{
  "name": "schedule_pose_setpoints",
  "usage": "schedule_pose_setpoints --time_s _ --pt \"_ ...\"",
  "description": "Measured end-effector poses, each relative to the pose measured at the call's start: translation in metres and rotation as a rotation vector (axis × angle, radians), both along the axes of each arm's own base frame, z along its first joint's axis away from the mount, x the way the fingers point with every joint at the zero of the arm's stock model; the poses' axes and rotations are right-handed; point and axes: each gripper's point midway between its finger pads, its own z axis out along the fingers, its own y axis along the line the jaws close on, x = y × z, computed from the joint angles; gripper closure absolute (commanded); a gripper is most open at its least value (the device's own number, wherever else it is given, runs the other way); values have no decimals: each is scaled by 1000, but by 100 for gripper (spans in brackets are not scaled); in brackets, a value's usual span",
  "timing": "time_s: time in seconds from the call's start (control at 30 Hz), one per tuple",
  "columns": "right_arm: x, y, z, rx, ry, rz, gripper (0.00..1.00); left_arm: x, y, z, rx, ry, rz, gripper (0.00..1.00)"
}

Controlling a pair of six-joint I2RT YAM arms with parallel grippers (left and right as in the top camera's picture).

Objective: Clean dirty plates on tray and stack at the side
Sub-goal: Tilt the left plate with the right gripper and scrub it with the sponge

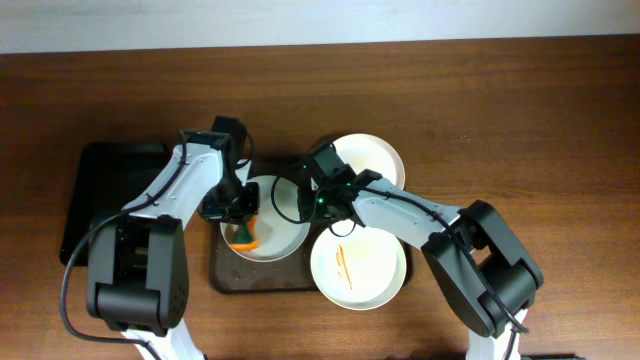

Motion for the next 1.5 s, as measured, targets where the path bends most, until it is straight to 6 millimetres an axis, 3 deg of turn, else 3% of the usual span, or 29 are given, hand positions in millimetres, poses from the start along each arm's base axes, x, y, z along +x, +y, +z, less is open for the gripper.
schedule_pose_setpoints --time_s 0.07,0.17,0.2,0.23,0.27,0.3,0.33,0.37,0.4,0.47,0.57,0.67,0.7,0.83,0.97,1.07,1.13,1.23,1.37,1.4,1.47,1.5 --pt "-3 -1 -1 -5 13 2 96 21 -32 2 -173 -88 -56 100" --pt "-8 -3 -2 -12 40 6 93 53 -32 7 -158 -216 -78 100" --pt "-10 -4 -3 -15 55 -3 83 59 -26 16 -122 -222 -78 100" --pt "-12 -4 -4 -13 70 -14 73 74 -25 32 -105 -263 -78 100" --pt "-13 -3 -3 -5 77 -10 67 103 -24 69 -99 -357 -74 100" --pt "-14 -2 -3 -1 80 -5 68 110 -23 88 -98 -384 -68 100" --pt "-13 0 -1 11 82 -16 88 119 -15 118 -94 -417 -50 100" --pt "-13 0 -1 12 85 -21 96 128 -9 136 -93 -460 -35 100" --pt "-15 -2 -2 7 93 -26 96 130 6 149 -86 -471 -3 100" --pt "-15 -2 -2 10 98 -37 96 126 27 146 -67 -440 44 100" --pt "-19 -5 7 -5 106 -23 96 126 34 146 -62 -441 57 100" --pt "-7 -18 81 -69 -79 -35 96 127 39 146 -59 -441 69 100" --pt "-8 -23 97 -118 -144 -40 96 127 39 146 -59 -441 69 100" --pt "-27 -27 116 -445 -411 -14 96 127 39 146 -59 -441 70 100" --pt "-23 -40 158 -693 -714 -97 96 126 39 146 -59 -440 70 100" --pt "-21 -46 190 -816 -880 -155 96 125 39 146 -59 -435 70 100" --pt "-32 -33 205 -824 -972 -170 96 125 39 145 -59 -433 70 100" --pt "-30 -19 178 -672 -847 -149 96 121 38 144 -64 -415 69 100" --pt "5 -32 98 -291 -315 -236 96 101 29 140 -115 -331 68 100" --pt "5 -28 85 -259 -258 -229 96 100 28 140 -122 -325 68 100" --pt "-8 -10 35 -202 -78 -187 96 100 27 141 -128 -327 68 100" --pt "-12 -2 20 -176 -28 -180 90 100 27 141 -128 -327 68 100"
